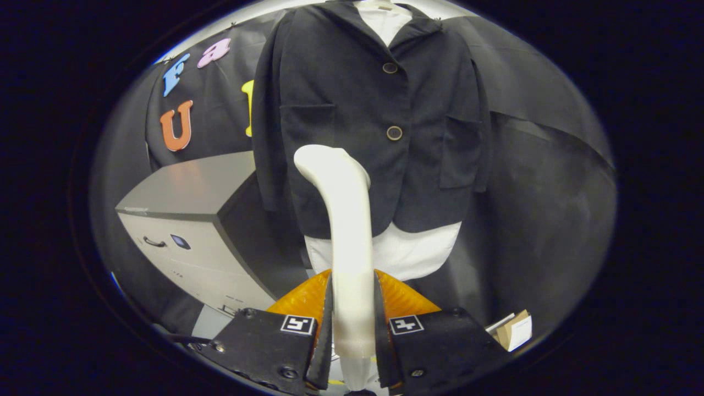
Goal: Iron the clothes twice with a garment steamer, once on the left side and once on the right side.
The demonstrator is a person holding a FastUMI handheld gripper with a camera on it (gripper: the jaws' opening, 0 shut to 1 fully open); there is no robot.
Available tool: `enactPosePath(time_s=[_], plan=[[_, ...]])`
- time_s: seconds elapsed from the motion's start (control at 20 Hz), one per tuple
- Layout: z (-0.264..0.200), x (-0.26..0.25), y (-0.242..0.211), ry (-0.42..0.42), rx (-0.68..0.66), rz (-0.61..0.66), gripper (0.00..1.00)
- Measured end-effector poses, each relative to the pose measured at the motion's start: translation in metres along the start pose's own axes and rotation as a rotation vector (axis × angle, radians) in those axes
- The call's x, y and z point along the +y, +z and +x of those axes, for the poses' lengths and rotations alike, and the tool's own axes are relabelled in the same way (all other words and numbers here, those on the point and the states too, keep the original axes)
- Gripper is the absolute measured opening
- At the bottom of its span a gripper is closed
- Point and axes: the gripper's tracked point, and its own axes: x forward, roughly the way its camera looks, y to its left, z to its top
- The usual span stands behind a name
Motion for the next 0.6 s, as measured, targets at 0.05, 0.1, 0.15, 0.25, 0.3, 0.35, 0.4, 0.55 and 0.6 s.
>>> enactPosePath(time_s=[0.05, 0.1, 0.15, 0.25, 0.3, 0.35, 0.4, 0.55, 0.6], plan=[[0.0, 0.0, -0.002, 0.0, 0.008, -0.003, 0.36], [0.001, -0.001, -0.006, 0.001, 0.016, -0.003, 0.36], [0.001, -0.001, -0.008, 0.002, 0.021, 0.0, 0.36], [0.001, -0.001, -0.01, 0.009, 0.026, 0.011, 0.36], [0.0, -0.002, -0.009, 0.013, 0.021, 0.019, 0.36], [-0.003, -0.003, -0.007, 0.018, 0.018, 0.029, 0.36], [-0.007, -0.006, -0.006, 0.023, 0.011, 0.043, 0.36], [-0.023, -0.026, 0.006, 0.023, -0.023, 0.077, 0.36], [-0.032, -0.035, 0.011, 0.024, -0.037, 0.09, 0.36]])
